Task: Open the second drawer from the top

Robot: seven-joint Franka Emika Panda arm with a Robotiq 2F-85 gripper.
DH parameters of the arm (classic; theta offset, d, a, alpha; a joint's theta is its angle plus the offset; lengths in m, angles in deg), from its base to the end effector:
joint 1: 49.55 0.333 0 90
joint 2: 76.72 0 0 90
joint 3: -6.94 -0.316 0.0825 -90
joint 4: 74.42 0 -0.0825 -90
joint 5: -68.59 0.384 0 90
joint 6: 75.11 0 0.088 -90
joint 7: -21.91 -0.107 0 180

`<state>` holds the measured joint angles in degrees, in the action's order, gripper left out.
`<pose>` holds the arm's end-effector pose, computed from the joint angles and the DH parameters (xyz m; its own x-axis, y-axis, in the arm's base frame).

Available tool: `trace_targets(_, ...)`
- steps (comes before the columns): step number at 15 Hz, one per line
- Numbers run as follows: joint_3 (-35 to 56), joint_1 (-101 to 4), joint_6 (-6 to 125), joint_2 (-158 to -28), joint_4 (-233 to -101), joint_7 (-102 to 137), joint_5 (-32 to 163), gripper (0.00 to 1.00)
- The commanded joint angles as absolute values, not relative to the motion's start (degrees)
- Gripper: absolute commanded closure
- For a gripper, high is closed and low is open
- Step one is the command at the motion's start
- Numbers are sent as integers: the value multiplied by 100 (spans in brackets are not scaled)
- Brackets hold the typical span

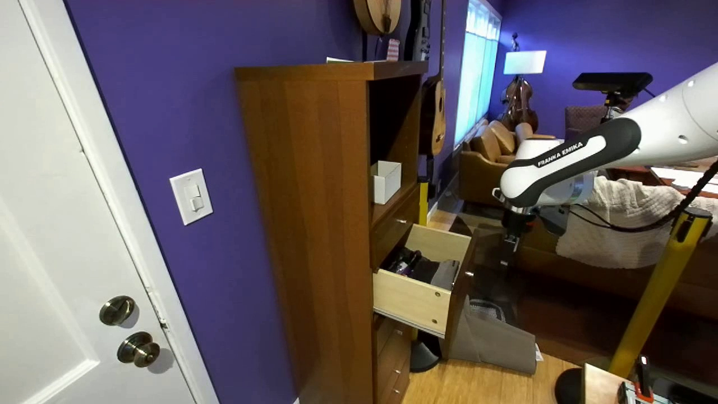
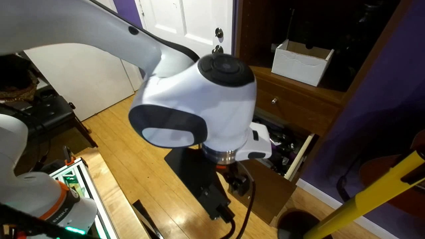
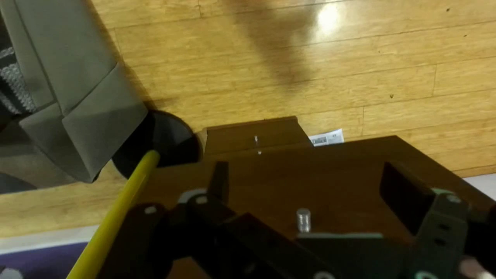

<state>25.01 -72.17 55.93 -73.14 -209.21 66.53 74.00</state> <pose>0.3756 -0.3203 0.3539 0.9984 0.0050 0.0565 0.0090 -0.9975 -0.0707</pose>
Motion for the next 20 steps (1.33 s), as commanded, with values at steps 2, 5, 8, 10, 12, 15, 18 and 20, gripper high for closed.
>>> trace_targets(2, 2542, -6831, 5693, -6702, -20836, 6505, 7682, 0)
trace_targets(5, 2519, -6528, 5983, -6669, -20726, 6475, 8014, 0)
trace_targets(8, 2473, -6268, 6404, -6854, -20664, 6516, 8256, 0)
trace_targets(10, 2441, -6145, 6625, -7038, -20624, 6546, 8313, 0)
trace_targets(12, 2404, -6077, 6783, -7250, -20580, 6588, 8300, 0)
trace_targets(15, 2323, -6090, 6830, -7534, -20506, 6542, 8144, 0)
trace_targets(18, 2244, -6143, 6801, -7803, -20414, 6533, 8072, 0)
trace_targets(20, 2205, -6179, 6721, -7974, -20326, 6476, 7967, 0)
